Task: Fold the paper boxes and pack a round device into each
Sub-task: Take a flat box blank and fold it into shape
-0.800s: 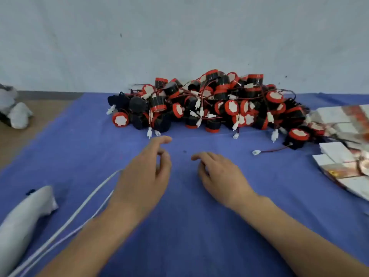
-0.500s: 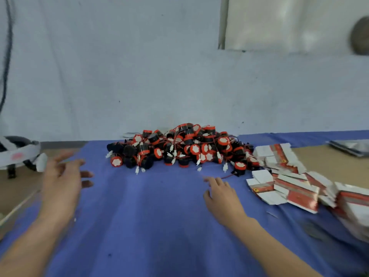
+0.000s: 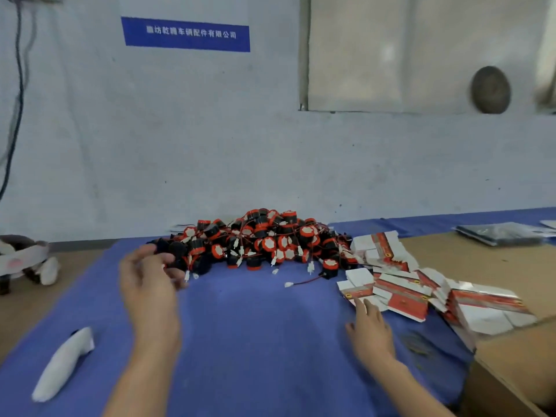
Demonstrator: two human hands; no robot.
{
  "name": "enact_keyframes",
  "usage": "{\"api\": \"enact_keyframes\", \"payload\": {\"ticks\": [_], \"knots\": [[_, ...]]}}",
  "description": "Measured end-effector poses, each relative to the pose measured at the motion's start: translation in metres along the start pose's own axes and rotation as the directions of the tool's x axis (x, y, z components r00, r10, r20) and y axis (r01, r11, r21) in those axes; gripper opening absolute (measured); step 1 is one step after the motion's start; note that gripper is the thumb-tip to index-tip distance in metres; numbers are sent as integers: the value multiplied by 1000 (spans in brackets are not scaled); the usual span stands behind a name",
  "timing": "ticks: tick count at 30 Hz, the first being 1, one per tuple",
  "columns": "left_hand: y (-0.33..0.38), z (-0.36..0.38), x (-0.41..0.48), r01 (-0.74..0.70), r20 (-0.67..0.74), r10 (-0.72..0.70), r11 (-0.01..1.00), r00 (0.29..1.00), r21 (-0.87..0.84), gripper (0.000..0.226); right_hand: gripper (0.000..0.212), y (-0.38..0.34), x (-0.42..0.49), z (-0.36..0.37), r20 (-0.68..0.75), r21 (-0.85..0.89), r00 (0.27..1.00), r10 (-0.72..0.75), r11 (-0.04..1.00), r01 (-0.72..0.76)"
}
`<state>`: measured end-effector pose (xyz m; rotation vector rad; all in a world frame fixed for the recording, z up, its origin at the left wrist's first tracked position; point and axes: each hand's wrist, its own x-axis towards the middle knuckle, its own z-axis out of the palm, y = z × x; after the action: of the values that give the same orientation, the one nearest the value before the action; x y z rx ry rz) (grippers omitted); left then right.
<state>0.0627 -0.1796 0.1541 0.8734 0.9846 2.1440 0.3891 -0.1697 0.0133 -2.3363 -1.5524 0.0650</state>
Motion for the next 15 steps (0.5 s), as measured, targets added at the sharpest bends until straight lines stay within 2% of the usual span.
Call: {"api": "enact_keyframes", "payload": {"ticks": [2,3,5,8,11,13,15], "knots": [[-57,25,-14,38,276,-97,977,956,211,25,64,3,23,15,-24,-11,1000,20,1000,-20],[-76,30,-19,40,358,-159,948,920,316,25,64,5,27,15,-36,-19,999,31,999,-31],[-116,25,-16,34,419,-261,879,870,476,24,64,13,45,28,-51,-47,996,78,996,-80],[-148,8,-10,19,436,-301,840,848,543,27,55,19,57,32,-71,-88,989,128,987,-134],[-161,3,7,6,404,-278,830,871,558,27,37,15,62,32,-141,-240,985,96,962,-128],[-161,1,14,1,384,-250,839,889,544,28,38,13,60,35,-152,-319,987,44,943,-92],[-159,-4,16,14,373,-249,847,894,532,28,39,9,59,35,-152,-301,988,-2,953,-44]]}}
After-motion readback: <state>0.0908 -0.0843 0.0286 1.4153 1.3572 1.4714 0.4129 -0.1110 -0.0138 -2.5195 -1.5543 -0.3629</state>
